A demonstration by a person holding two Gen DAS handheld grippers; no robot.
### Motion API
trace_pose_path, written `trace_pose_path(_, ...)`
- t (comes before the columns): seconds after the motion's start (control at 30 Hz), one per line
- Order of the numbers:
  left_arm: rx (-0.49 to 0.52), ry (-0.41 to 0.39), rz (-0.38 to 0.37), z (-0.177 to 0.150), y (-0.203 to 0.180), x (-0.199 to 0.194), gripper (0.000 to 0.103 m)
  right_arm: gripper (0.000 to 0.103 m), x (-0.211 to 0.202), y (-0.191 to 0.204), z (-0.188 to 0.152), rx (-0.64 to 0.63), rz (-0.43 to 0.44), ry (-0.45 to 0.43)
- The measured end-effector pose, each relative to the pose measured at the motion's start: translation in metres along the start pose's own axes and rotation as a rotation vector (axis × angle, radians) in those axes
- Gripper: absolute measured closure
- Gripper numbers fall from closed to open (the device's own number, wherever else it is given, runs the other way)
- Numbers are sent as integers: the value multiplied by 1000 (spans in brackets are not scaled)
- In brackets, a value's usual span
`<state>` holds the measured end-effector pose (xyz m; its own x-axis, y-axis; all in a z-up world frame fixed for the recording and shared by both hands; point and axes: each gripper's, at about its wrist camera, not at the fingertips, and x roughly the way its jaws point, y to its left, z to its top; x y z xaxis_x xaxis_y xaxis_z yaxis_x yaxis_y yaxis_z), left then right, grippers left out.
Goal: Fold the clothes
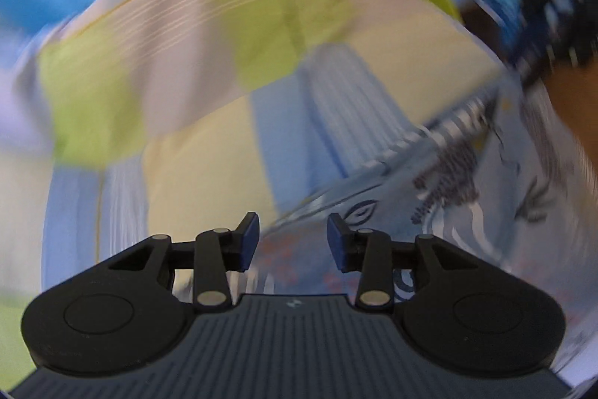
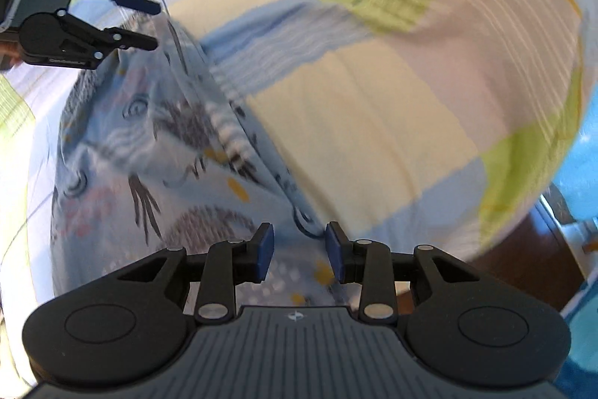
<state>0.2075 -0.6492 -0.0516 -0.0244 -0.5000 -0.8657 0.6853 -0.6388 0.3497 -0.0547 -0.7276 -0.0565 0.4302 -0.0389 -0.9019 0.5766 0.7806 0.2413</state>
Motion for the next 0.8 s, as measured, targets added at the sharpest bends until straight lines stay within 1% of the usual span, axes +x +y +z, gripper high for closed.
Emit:
trace_pose_path(0.07, 57, 18, -14, 1, -5, 10, 71, 68, -2, 0, -6, -30, -16, -6)
trace_pose_path(0.1, 69, 29, -22, 1, -5, 13, 81, 68, -3, 0, -8, -51, -23, -17)
trace_pose_path(0.13, 80, 39, -29, 1, -5, 16, 94, 68, -4, 0, -9, -72, -29, -28)
trace_pose_path(0.2, 85, 47, -36, -1, -7, 17, 103, 68, -3, 4, -8, -125, -36, -51)
trace_pose_path(0.27, 59, 44, -34, -2, -5, 17, 103, 67, 1, 9, -5, -190, -38, -53)
trace_pose_path(0.3, 31, 42, -28, -2, -2, 16, 103, 67, 4, 11, -5, -218, -38, -45)
trace_pose_path(0.33, -17, 39, -19, -1, 2, 15, 103, 75, 8, 13, -5, -233, -44, -32)
trace_pose_path(0.4, -150, 28, 17, 0, 16, 14, 103, 101, 10, 13, -9, -224, -61, 2)
trace_pose_path(0.47, -306, 19, 52, 1, 35, 14, 103, 103, 4, 13, -18, -197, -54, 14)
trace_pose_path(0.5, -365, 19, 59, 1, 44, 15, 103, 103, 2, 13, -22, -182, -45, 27)
trace_pose_path(0.53, -391, 17, 55, 2, 49, 16, 103, 103, 0, 13, -26, -171, -42, 38)
trace_pose_path(0.6, -358, 14, 28, 5, 48, 16, 103, 103, -3, 13, -30, -150, -45, 54)
trace_pose_path(0.67, -281, 20, -1, 5, 40, 12, 103, 103, -5, 11, -33, -94, -30, 71)
trace_pose_path(0.73, -196, 33, -14, 5, 30, 12, 103, 102, -5, 9, -33, -57, -25, 73)
trace_pose_path(0.77, -160, 39, -21, 4, 24, 12, 102, 100, -6, 9, -33, -50, -27, 63)
trace_pose_path(0.8, -135, 42, -28, 2, 20, 11, 99, 96, -8, 9, -31, -46, -29, 43)
